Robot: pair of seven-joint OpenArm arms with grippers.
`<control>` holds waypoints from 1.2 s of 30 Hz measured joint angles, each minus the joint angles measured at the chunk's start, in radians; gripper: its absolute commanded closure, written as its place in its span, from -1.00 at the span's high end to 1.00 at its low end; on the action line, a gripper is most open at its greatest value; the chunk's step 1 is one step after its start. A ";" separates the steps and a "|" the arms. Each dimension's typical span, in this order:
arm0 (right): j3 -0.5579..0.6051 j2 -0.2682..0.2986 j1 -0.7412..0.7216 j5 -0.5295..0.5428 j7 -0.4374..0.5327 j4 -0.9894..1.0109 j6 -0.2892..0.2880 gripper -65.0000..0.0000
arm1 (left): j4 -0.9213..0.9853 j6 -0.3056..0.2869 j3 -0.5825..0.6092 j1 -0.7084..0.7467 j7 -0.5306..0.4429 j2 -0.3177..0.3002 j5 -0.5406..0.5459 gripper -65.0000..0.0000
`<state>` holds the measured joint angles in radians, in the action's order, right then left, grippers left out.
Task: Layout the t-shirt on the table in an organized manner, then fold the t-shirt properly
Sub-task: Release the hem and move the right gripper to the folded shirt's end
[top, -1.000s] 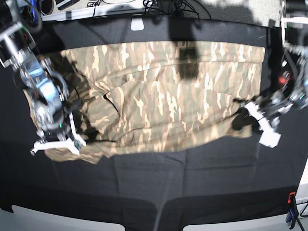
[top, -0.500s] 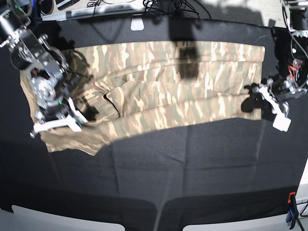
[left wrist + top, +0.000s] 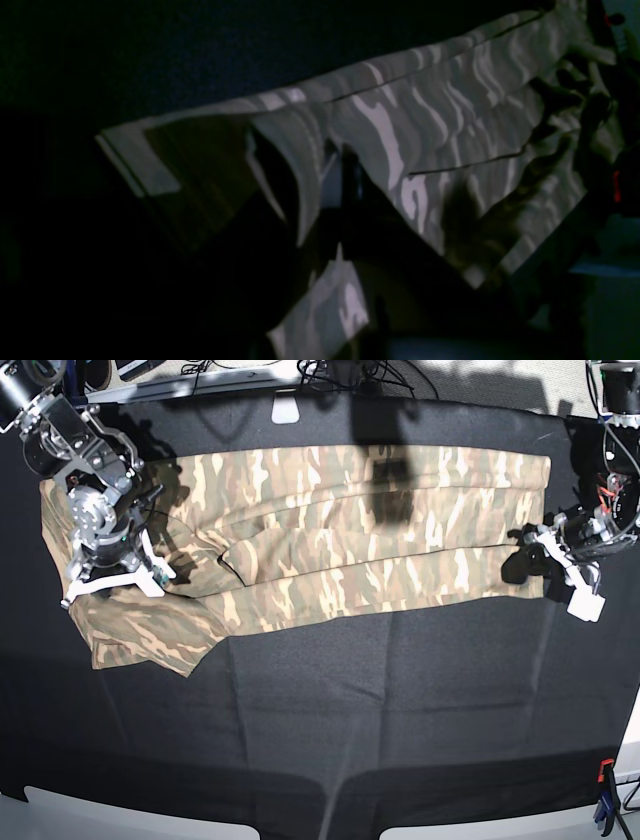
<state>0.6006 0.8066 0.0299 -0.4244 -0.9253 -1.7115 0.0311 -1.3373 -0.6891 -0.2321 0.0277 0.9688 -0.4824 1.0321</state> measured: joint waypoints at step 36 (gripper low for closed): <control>-0.629 -0.252 -0.683 1.049 -0.167 0.710 -0.635 -0.06 | 0.000 0.000 -0.003 0.000 -0.002 0.003 0.027 -1.00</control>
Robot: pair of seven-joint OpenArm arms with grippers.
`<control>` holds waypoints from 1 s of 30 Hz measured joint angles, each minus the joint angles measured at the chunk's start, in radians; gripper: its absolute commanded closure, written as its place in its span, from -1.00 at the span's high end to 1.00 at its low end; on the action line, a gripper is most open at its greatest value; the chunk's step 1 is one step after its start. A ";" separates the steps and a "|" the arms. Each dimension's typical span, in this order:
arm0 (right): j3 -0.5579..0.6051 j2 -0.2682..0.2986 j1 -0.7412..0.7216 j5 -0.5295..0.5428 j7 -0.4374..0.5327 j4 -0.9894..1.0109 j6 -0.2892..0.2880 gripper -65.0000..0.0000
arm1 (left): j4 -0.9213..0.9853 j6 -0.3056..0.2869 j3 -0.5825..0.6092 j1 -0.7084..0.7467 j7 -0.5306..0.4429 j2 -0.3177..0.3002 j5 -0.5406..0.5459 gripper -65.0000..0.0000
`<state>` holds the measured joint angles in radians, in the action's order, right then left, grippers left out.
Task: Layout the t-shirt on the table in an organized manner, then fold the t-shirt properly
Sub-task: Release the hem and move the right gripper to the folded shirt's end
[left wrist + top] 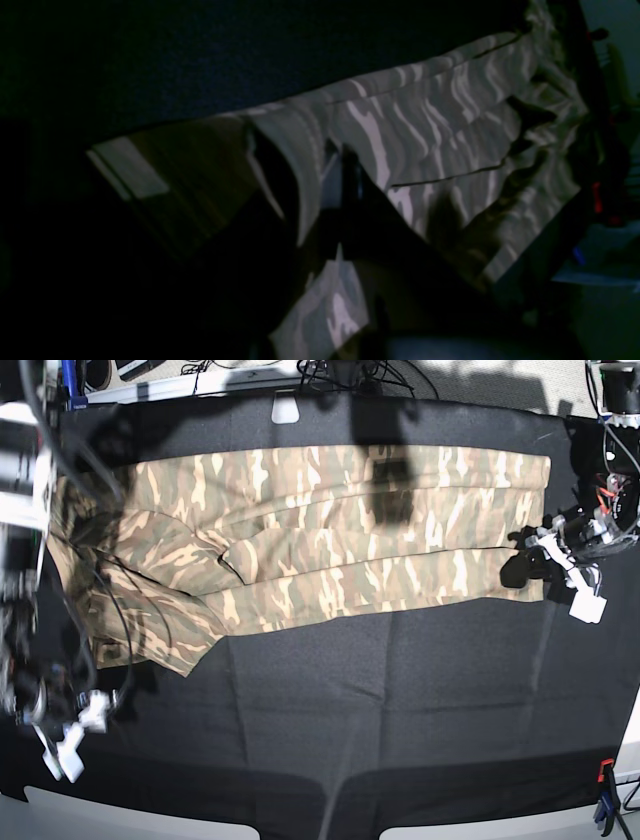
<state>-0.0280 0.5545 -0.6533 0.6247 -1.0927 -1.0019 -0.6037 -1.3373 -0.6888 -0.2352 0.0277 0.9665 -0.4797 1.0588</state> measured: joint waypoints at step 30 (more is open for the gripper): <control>0.432 -0.221 -0.275 -0.377 0.153 0.537 -0.082 -0.06 | 0.000 0.000 0.000 0.000 0.000 0.000 0.000 -1.00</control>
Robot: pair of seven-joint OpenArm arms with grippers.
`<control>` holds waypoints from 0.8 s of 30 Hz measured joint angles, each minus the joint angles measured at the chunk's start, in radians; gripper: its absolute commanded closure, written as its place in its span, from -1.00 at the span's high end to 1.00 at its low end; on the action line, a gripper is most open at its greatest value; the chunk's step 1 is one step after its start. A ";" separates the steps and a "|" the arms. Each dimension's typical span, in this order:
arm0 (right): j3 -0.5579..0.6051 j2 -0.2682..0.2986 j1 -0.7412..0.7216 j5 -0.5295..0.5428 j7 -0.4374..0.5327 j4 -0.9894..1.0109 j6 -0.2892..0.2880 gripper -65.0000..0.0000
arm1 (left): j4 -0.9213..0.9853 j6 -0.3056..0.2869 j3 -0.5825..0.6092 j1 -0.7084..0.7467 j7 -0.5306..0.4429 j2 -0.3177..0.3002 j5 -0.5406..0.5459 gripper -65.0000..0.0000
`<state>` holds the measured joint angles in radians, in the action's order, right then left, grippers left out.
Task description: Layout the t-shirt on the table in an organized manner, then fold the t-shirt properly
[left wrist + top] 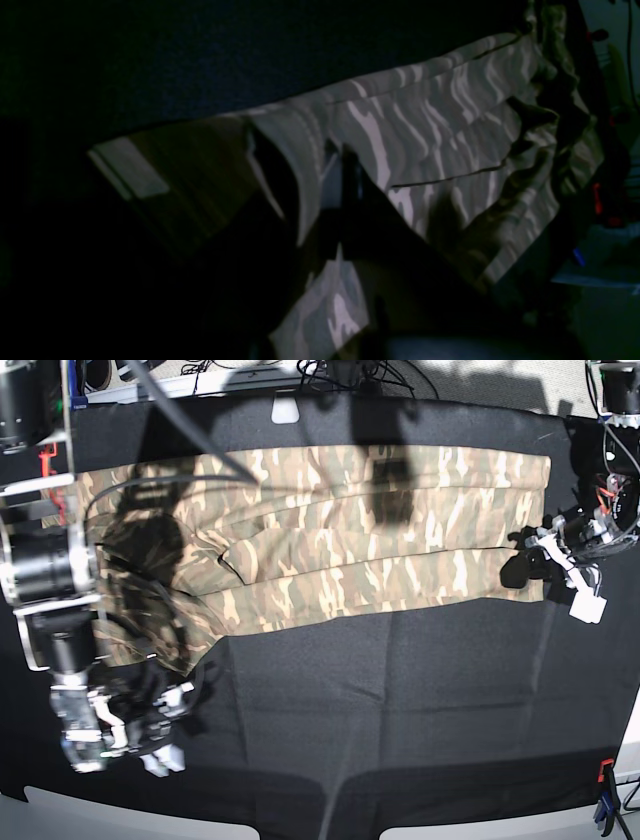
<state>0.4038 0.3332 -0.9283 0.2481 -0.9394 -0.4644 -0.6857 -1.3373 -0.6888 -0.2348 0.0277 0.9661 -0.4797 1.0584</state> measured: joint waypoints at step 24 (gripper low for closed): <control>0.000 -0.026 0.091 -0.065 -0.010 0.000 0.005 -0.24 | 0.000 0.000 0.000 0.000 0.000 0.000 0.000 -1.00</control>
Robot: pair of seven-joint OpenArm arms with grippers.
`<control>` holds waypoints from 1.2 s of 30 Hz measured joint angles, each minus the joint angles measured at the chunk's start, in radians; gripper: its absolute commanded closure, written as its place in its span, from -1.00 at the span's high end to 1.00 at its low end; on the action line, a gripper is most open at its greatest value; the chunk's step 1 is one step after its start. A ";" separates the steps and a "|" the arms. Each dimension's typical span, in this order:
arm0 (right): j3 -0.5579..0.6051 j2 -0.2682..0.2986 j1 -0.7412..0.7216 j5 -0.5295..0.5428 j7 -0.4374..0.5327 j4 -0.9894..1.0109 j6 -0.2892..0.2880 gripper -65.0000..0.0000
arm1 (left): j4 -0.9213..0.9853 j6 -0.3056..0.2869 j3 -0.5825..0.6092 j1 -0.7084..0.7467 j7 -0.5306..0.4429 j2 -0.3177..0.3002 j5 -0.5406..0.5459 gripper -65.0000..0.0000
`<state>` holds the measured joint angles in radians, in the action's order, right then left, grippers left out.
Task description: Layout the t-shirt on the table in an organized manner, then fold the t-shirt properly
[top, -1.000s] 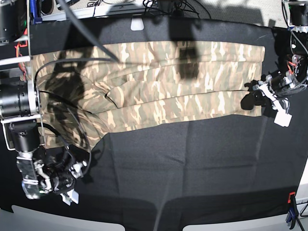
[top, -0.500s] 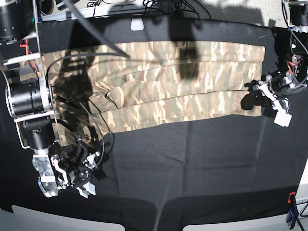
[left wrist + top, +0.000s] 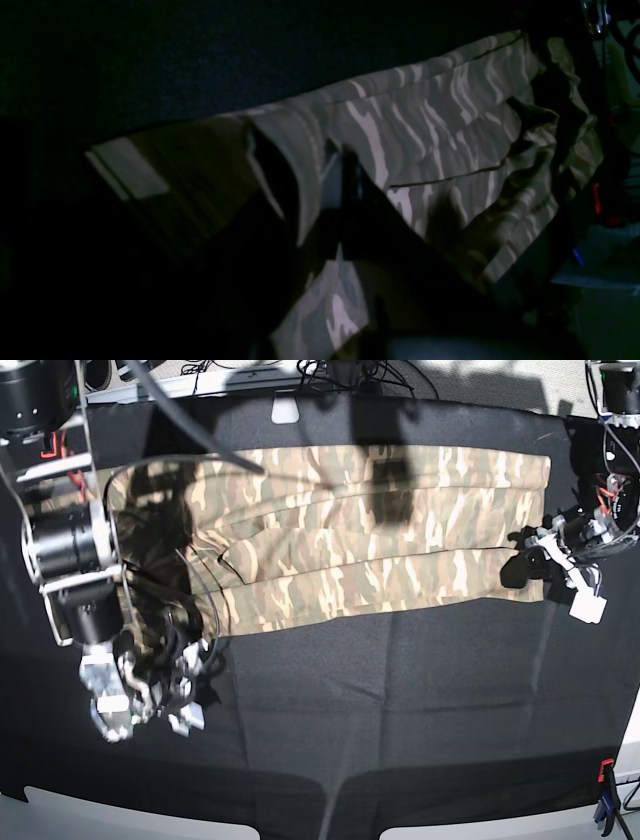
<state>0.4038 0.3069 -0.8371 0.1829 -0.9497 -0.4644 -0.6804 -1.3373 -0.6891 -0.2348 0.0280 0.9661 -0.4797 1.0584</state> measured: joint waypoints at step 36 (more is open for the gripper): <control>-0.416 0.301 -0.087 0.365 -0.202 0.000 0.093 -0.51 | 0.000 0.000 0.000 -0.003 0.000 0.000 0.044 -1.00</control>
<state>-0.0120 0.6083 -0.9241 0.5476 -1.1519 -0.4644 -0.5877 -1.3373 -0.6888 -0.2352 0.0246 0.9657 -0.4797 1.1027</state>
